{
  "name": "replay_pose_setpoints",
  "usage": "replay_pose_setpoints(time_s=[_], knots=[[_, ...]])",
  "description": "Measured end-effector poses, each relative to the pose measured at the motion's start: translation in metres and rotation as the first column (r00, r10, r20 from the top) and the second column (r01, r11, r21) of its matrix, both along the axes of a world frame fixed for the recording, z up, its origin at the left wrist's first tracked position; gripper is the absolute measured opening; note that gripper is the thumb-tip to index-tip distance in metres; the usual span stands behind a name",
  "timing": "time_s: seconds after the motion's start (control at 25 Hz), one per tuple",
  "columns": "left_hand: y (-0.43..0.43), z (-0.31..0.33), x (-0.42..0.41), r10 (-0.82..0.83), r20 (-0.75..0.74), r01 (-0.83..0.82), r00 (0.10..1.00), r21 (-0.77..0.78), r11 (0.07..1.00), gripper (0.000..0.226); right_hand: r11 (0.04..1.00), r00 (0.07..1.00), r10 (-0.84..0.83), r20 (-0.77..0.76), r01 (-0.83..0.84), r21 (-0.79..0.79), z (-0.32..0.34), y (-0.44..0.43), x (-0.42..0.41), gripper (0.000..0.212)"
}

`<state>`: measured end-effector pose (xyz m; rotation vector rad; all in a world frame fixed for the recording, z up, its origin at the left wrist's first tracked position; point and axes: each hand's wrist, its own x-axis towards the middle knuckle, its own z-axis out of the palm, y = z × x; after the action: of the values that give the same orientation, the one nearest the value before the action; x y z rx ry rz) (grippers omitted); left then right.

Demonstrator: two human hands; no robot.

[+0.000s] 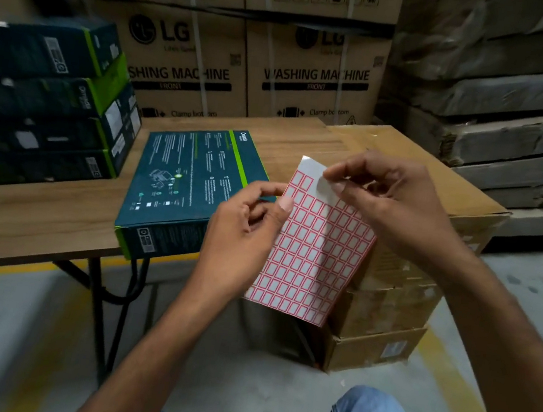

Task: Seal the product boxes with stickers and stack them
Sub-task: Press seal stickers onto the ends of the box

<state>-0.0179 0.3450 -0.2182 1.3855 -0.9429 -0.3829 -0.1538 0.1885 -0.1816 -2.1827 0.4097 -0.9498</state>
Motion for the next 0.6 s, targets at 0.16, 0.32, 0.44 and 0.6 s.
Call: replay_pose_setpoints(time_s=[0.16, 0.32, 0.44, 0.6], knots=[[0.009, 0.006, 0.006, 0.036, 0.012, -0.035, 0.999, -0.04, 0.999, 0.017, 0.999, 0.999, 0.038, -0.034, -0.038, -0.002, 0.003, 0.013, 0.005, 0.02], [0.015, 0.001, 0.011, 0.028, -0.051, -0.03, 0.998, -0.033, 0.999, 0.017, 0.987, 0.995, 0.1, 0.01, -0.101, 0.124, 0.004, 0.015, 0.006, 0.012], [0.015, -0.001, 0.012, 0.021, -0.115, -0.026, 0.993, -0.045, 0.999, 0.016, 0.985, 0.992, 0.124, -0.027, -0.12, 0.125, 0.003, 0.015, 0.008, 0.009], [0.012, -0.005, 0.011, 0.016, -0.12, -0.021, 0.993, -0.038, 0.999, 0.016, 0.98, 0.987, 0.157, -0.038, -0.151, 0.127, 0.001, 0.018, 0.011, 0.01]])
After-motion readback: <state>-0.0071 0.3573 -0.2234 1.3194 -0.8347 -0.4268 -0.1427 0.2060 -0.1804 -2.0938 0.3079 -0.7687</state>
